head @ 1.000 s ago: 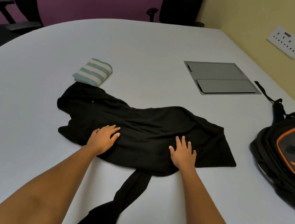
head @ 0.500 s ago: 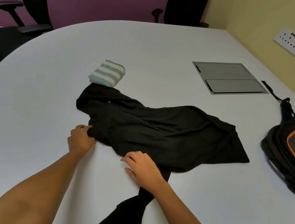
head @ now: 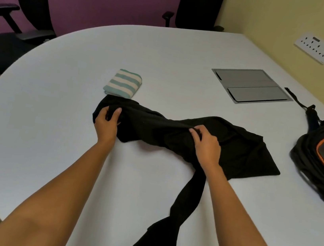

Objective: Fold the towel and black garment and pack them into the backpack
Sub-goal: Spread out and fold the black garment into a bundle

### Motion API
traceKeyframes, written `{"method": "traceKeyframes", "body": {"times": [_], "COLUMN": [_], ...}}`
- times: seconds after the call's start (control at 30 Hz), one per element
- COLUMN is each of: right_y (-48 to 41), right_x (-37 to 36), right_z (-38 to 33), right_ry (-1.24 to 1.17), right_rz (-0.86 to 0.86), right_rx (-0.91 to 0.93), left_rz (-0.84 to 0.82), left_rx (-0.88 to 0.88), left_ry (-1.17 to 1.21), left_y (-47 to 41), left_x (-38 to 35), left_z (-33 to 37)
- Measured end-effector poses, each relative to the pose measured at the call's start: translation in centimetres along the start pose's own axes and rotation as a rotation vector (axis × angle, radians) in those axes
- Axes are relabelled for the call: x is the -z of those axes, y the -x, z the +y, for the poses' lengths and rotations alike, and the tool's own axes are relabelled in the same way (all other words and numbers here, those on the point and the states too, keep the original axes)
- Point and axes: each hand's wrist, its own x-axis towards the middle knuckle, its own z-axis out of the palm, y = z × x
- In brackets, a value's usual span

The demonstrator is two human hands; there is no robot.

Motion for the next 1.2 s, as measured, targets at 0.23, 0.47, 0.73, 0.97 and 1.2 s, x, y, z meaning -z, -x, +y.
{"method": "traceKeyframes", "body": {"times": [0.23, 0.47, 0.73, 0.97, 1.2], "right_y": [-2.1, 4.1, 0.5, 3.6, 9.2], "right_x": [-0.2, -7.0, -8.8, -0.9, -1.8], "right_z": [-1.0, -6.3, -7.2, -10.3, -12.2], "right_ry": [0.162, -0.119, 0.107, -0.089, -0.117], "right_rz": [0.148, -0.247, -0.122, -0.022, -0.808], "right_rx": [-0.056, 0.09, -0.142, 0.077, 0.304], "left_rz": [0.024, 0.042, 0.007, -0.018, -0.08], "left_rx": [-0.03, -0.108, -0.138, -0.067, 0.019], "left_ry": [0.009, -0.082, -0.134, -0.157, -0.177], "left_y": [-1.0, -0.5, -0.8, -2.9, -2.8], "left_x": [-2.9, -4.3, -4.2, -3.7, -3.3], "left_z": [2.0, 2.9, 3.0, 2.8, 2.0]}}
